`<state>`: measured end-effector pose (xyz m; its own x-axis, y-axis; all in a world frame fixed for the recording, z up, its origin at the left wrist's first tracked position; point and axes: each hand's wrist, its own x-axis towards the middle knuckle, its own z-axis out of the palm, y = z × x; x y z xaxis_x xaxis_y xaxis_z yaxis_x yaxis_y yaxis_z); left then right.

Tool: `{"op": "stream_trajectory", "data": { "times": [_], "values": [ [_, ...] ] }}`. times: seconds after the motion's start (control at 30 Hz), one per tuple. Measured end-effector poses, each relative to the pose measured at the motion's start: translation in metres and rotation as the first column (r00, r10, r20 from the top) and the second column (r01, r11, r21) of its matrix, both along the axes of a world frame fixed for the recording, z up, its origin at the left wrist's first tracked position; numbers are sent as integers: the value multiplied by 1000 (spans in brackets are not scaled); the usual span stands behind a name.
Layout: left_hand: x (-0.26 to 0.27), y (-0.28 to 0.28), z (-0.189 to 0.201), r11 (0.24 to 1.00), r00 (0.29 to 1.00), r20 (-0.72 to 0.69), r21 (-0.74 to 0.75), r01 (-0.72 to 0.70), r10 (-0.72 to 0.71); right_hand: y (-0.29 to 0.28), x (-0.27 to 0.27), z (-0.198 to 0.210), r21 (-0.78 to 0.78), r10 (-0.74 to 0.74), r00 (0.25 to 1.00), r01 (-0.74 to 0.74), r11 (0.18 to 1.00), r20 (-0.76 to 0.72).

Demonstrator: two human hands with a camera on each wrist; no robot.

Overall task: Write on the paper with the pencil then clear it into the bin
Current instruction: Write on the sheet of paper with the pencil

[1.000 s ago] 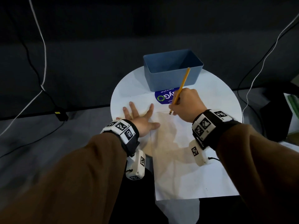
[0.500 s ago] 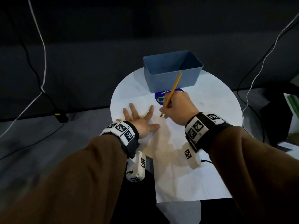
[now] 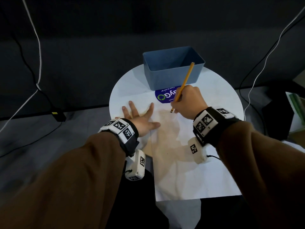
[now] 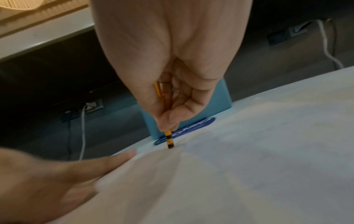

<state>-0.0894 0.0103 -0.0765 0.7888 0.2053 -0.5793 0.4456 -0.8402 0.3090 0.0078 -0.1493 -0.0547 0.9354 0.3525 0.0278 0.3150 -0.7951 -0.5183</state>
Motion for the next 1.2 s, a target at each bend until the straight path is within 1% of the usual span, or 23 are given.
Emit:
{"op": "stream_trajectory", "data": {
  "times": [0.07, 0.13, 0.23, 0.33, 0.43, 0.53, 0.6, 0.7, 0.77, 0.93, 1.03, 1.1, 1.2],
  "values": [
    [0, 0, -1, 1000, 1000, -3, 13, 4, -4, -15, 8, 3, -50, -57, 998, 57, 997, -6],
    [-1, 0, -1, 1000, 1000, -5, 18, 7, -7, -25, 11, 8, -78, -78, 997, 79, 994, 15],
    [0, 0, -1, 1000, 1000, -3, 6, 1, -1, -16, 5, 11, -14, -33, 999, 34, 999, 34],
    [-1, 0, 0, 1000, 1000, -2, 7, 3, -3, 0, -2, 1, -5, 27, 999, -27, 1000, 23],
    [-1, -1, 1, 1000, 1000, -4, 22, 16, -16, -12, 4, -2, -40, -37, 999, 38, 998, 19],
    [-2, 0, 1, 1000, 1000, -7, 15, 7, -7, -31, 11, 6, -87, -78, 997, 80, 993, 25],
    [-1, 0, 0, 1000, 1000, -9, 6, 8, -8, -30, 10, 8, -65, -73, 996, 76, 995, 45],
    [0, 1, -1, 1000, 1000, -9, 10, 4, -4, -15, 7, 1, -8, -26, 999, 27, 1000, 42],
    [1, 1, -1, 1000, 1000, -7, 14, 3, -3, -11, 6, -4, -34, -11, 999, 12, 999, 31],
    [0, 2, -3, 1000, 1000, -1, -3, 1, -1, -33, 13, 3, -86, -78, 996, 81, 993, 35],
    [1, 2, -4, 1000, 1000, -1, -18, -7, 7, -26, 10, 6, -88, -29, 998, 35, 996, 59],
    [3, 0, -4, 1000, 1000, 4, -17, -13, 13, -20, 7, 4, -86, -2, 999, 6, 996, 46],
    [4, -1, -4, 1000, 1000, 7, -21, -12, 12, -26, 10, 3, -81, -46, 999, 48, 996, 23]
  ]
}}
